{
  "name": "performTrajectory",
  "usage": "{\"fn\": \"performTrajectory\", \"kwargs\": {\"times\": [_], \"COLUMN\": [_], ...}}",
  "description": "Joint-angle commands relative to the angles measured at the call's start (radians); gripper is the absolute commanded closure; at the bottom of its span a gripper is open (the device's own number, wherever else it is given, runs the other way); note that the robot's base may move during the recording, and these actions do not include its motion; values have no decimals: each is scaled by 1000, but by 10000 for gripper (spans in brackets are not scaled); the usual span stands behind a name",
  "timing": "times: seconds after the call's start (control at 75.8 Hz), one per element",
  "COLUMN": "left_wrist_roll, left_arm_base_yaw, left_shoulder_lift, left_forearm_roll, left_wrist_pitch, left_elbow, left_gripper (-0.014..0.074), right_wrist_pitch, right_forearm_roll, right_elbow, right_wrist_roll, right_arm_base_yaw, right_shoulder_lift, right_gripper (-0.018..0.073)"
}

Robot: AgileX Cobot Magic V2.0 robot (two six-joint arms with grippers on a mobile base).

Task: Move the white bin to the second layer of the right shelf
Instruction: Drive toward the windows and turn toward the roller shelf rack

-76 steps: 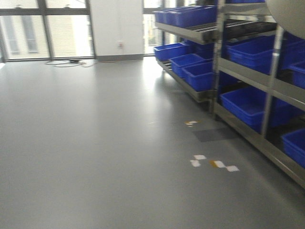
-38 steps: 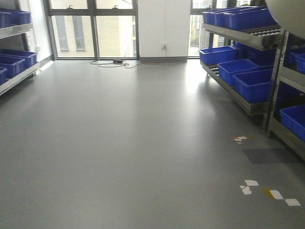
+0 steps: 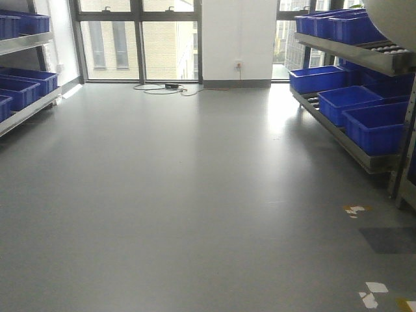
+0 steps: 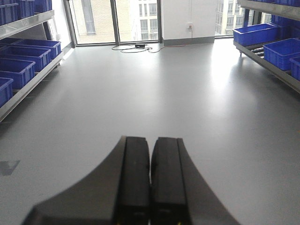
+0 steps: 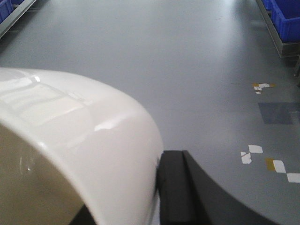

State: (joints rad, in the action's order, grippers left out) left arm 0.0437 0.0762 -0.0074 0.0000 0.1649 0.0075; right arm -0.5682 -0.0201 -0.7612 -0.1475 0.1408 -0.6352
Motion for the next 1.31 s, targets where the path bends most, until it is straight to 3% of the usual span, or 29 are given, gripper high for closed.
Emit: {"fn": "performTrajectory", "kwargs": {"times": [0.0, 1.293], "left_wrist_roll": [-5, -5], "left_arm_base_yaw": [3, 3], "left_shoulder_lift": [-14, -14], "left_forearm_roll": [0, 0], "left_wrist_pitch": [-87, -87], "left_elbow": [37, 37], "left_gripper": [512, 512], "right_wrist_pitch": [99, 99], "right_forearm_roll": [3, 3], "right_elbow": [-30, -30], "right_wrist_roll": [7, 7], "right_arm_base_yaw": [-7, -7], "right_shoulder_lift": [1, 1], "right_gripper": [504, 504]}}
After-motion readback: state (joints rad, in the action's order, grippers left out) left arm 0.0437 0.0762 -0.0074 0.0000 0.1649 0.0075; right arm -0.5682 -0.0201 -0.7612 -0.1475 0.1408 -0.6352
